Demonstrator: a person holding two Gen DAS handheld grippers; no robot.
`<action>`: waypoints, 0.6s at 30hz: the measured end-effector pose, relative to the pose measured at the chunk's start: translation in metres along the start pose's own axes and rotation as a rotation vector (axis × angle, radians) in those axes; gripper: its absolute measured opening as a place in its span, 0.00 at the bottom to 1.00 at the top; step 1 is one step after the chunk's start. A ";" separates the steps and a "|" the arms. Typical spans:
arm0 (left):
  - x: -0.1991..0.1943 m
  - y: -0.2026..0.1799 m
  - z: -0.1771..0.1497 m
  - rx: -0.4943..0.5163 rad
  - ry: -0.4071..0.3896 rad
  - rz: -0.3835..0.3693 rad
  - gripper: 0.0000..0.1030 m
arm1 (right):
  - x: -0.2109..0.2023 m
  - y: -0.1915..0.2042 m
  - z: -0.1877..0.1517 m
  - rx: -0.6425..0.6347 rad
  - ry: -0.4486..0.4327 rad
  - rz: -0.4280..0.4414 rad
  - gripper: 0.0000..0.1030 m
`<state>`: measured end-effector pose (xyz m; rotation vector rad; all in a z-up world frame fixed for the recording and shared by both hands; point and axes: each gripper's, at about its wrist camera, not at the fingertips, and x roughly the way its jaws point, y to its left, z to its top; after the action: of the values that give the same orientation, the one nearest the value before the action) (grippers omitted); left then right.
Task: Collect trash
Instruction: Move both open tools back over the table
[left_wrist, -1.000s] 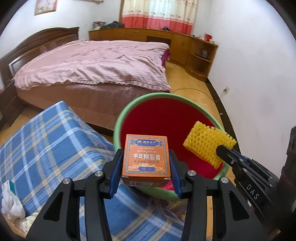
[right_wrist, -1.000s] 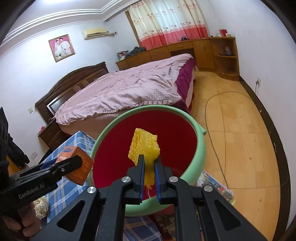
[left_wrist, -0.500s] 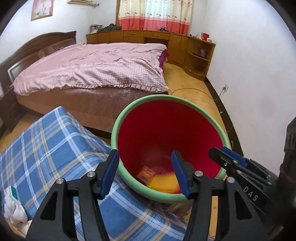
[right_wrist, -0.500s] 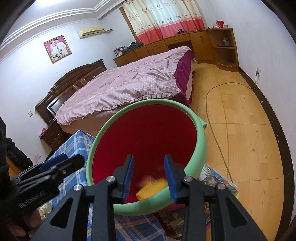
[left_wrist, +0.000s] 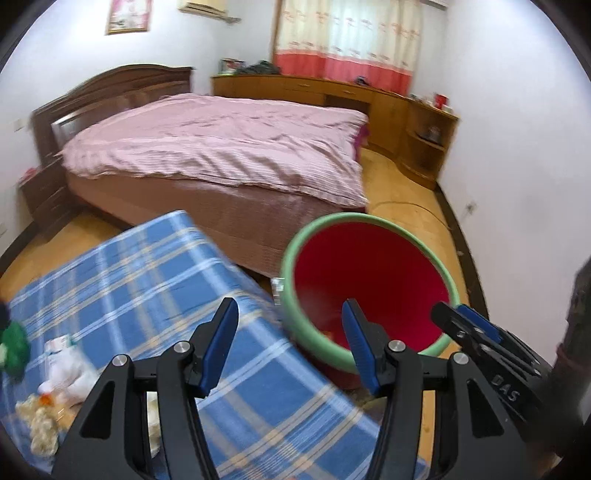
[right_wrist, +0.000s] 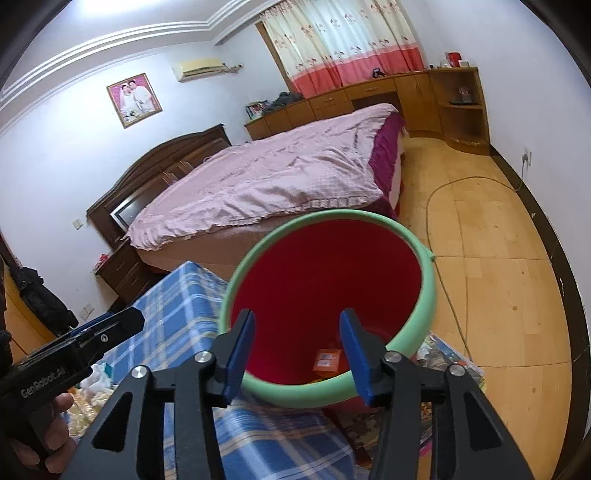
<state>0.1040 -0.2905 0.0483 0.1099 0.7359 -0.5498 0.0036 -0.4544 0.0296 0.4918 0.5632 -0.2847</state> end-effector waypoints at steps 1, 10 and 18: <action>-0.005 0.004 -0.001 -0.009 -0.004 0.013 0.57 | -0.003 0.003 -0.001 0.000 -0.003 0.006 0.51; -0.062 0.050 -0.014 -0.059 -0.045 0.093 0.57 | -0.026 0.054 -0.021 -0.026 -0.003 0.089 0.56; -0.098 0.092 -0.031 -0.136 -0.044 0.126 0.57 | -0.036 0.105 -0.041 -0.080 0.039 0.160 0.57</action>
<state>0.0731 -0.1604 0.0819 0.0177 0.7165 -0.3802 -0.0032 -0.3398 0.0581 0.4626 0.5675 -0.0994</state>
